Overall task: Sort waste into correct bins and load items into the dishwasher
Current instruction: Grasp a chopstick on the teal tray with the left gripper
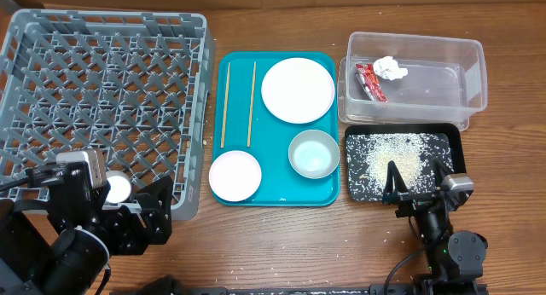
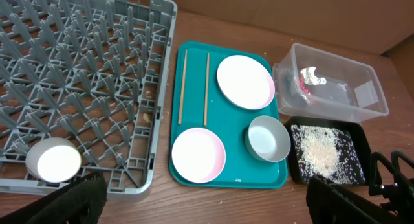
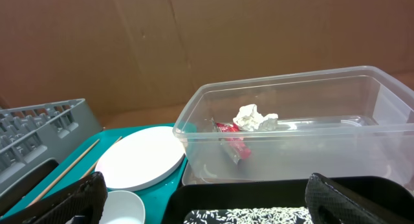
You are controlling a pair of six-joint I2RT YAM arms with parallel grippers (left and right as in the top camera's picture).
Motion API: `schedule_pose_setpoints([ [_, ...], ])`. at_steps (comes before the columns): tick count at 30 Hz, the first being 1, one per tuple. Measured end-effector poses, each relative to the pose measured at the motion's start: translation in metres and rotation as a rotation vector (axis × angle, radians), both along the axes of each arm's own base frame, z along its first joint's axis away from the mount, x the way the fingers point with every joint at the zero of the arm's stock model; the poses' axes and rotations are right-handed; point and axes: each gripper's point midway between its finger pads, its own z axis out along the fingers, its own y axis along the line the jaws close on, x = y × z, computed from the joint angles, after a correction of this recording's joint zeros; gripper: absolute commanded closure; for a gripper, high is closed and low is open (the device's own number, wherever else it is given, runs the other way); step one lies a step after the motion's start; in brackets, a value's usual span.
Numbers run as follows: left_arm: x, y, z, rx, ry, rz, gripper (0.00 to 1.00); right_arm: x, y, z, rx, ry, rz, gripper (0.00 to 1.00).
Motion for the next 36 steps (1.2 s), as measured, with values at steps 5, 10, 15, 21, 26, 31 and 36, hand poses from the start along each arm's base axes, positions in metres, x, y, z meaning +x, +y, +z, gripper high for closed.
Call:
schedule_pose_setpoints([
  [5, 0.000, 0.000, 0.000, 0.000, 0.000, 0.000, 0.00, 0.000, 0.000, 0.000, 0.000, 0.000, 0.000, 0.00],
  [10, 0.001, -0.005, 0.003, -0.045, -0.006, -0.004, 0.00, 0.000, 0.000, 0.000, 0.001, 0.000, 0.000, 0.00],
  [15, 0.017, -0.019, 0.017, -0.168, -0.079, -0.071, 0.00, 0.000, 0.000, 0.000, 0.003, 0.000, 0.000, 0.00],
  [21, 0.046, 0.005, -0.078, -0.223, 0.215, 0.040, 0.08, 0.000, 0.000, 0.000, 0.004, 0.001, 0.000, 0.00],
  [26, 0.092, -0.008, -0.096, -0.125, 0.280, -0.038, 0.20, 0.000, 0.000, 0.000, 0.004, 0.001, 0.000, 0.00],
  [31, 0.147, -0.090, -0.176, 0.075, 0.497, -0.201, 0.25, 0.000, 0.000, 0.000, 0.004, 0.000, 0.000, 0.00],
  [36, 0.211, -0.127, -0.241, 0.145, 0.549, -0.184, 0.43, 0.000, 0.000, 0.000, 0.005, 0.000, 0.000, 0.00],
])
